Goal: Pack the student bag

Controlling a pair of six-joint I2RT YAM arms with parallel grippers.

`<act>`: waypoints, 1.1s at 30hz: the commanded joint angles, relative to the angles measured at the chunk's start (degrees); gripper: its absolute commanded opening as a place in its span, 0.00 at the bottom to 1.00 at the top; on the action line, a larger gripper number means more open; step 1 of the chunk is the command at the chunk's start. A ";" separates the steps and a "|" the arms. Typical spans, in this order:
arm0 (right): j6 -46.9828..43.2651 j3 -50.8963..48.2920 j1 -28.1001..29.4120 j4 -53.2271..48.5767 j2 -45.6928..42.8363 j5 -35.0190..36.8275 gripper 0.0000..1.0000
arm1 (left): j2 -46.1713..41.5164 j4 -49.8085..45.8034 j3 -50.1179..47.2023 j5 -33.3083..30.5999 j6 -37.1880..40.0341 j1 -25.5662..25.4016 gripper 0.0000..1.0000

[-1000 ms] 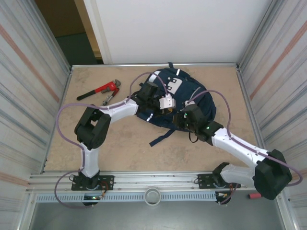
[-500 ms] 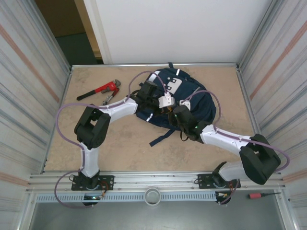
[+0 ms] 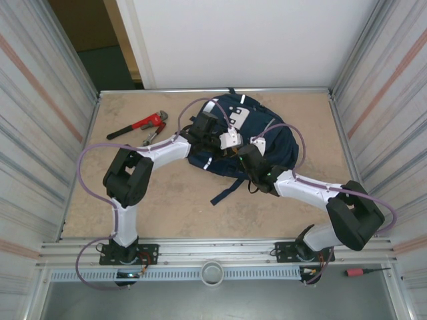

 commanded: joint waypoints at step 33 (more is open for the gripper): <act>-7.24 -6.33 -14.66 -12.16 -17.36 -12.52 0.00 | -2.25 -2.81 -1.55 -1.60 6.81 1.95 0.00</act>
